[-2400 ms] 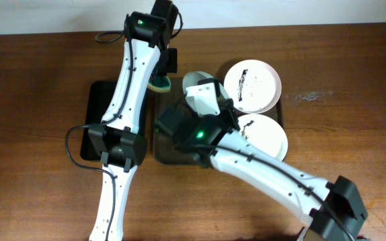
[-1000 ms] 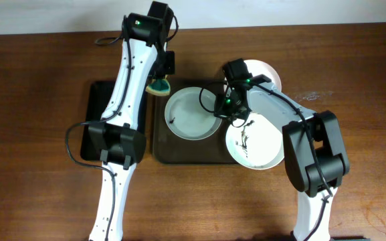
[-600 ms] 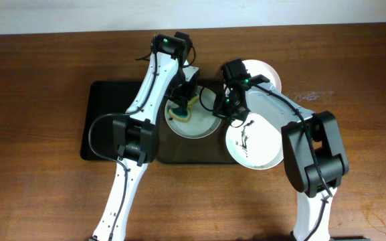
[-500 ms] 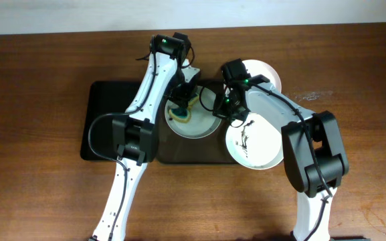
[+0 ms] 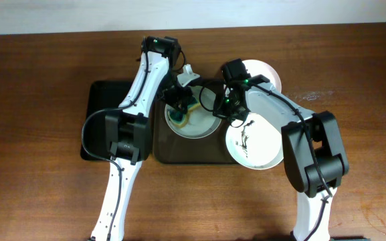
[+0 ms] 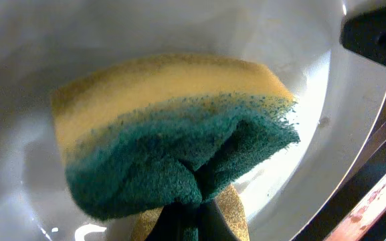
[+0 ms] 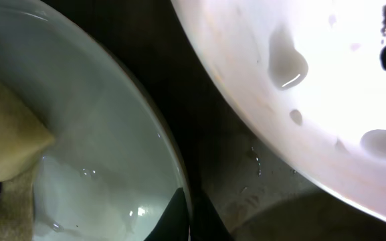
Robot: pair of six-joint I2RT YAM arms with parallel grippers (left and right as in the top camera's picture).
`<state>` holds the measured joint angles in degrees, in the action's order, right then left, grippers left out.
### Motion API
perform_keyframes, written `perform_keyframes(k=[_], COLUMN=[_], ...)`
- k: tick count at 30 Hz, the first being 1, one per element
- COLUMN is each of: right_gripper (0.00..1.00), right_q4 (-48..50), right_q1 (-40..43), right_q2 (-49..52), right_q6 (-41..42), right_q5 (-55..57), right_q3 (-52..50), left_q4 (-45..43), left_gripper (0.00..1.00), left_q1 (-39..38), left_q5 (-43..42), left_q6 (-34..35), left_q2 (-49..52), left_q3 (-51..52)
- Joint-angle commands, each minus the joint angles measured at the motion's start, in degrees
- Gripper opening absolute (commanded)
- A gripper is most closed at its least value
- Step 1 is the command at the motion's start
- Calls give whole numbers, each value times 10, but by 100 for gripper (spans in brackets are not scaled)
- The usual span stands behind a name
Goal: Clean dirty plates on tray and stack at the side
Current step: 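Lower the plate back and scrub it again with the left-held sponge, then carry the cleaned plate with the right gripper to the table's right side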
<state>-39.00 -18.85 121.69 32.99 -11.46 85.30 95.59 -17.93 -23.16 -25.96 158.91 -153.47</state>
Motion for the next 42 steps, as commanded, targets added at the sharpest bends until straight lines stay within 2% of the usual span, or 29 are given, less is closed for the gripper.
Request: perform_keyframes(k=[1, 3, 6, 8, 11, 14, 16, 20, 23, 25, 29, 31, 34, 37, 38, 40, 41, 42], right_gripper=[4, 4, 4, 4, 4, 4, 4, 4, 4, 4, 4, 4, 4, 4, 4, 4, 4, 4], right_q4=[0, 0, 2, 2, 3, 3, 3, 2, 2, 2, -2, -13, -79, -126, -149, -168, -182, -191], right_q1=[-2, -3, -3, -3, -2, -2, -2, -2, -2, -2, -3, -3, -4, -10, -33, -78, -122, -151], right_q2=[6, 6, 6, 6, 6, 6, 6, 6, 6, 6, 6, 1, -45, -115, -149, -171, -174, -174], right_q6=[3, 3, 3, 3, 3, 2, 2, -2, -2, -2, -12, -59, -90, -105, -104, -100, -74, -58], right_q5=[32, 32, 32, 32, 32, 32, 32, 32, 32, 32, 33, 0, 14, 88, 193, 326, 435, 499], right_q3=[-5, -5, -5, -5, -5, -5, -5, -5, -5, -5, -5, 8, 58, 80, 81, 80, 80, 80], left_q4=[12, 12, -2, -38, -47, -17, -45, -198, -221, -209, -125, -88, -36, 6, 10, 9, 9, 9], left_gripper=[0, 0, 0, 0, 0, 0, 0, 0, 0, 0, 0, 0, 0, 0, 0, 0, 0, 0], left_q1=[3, 4, 3, 3, 3, 3, 0, -16, -18, -18, -15, -14, -13, -6, 0, 3, 2, 2], left_q5=[34, 70, 80, 132, 205, 222, 251, 265, 289, 327, 335, 335, 322, 269, 269, 269, 268, 268], left_q6=[17, 66, 111, 200, 318, 391, 425, 433, 433, 433, 433, 433, 432, 430, 430, 431, 431, 431], left_q2=[-26, -26, -26, -26, -26, -26, -26, -28, -31, -31, -31, -49, -65, -65, -65, -65, -65, -65], left_q3=[15, 38, 54, 54, 55, 55, 55, 52, 5, -88, -248, -264, -264, -264, -263, -257, -253, -248])
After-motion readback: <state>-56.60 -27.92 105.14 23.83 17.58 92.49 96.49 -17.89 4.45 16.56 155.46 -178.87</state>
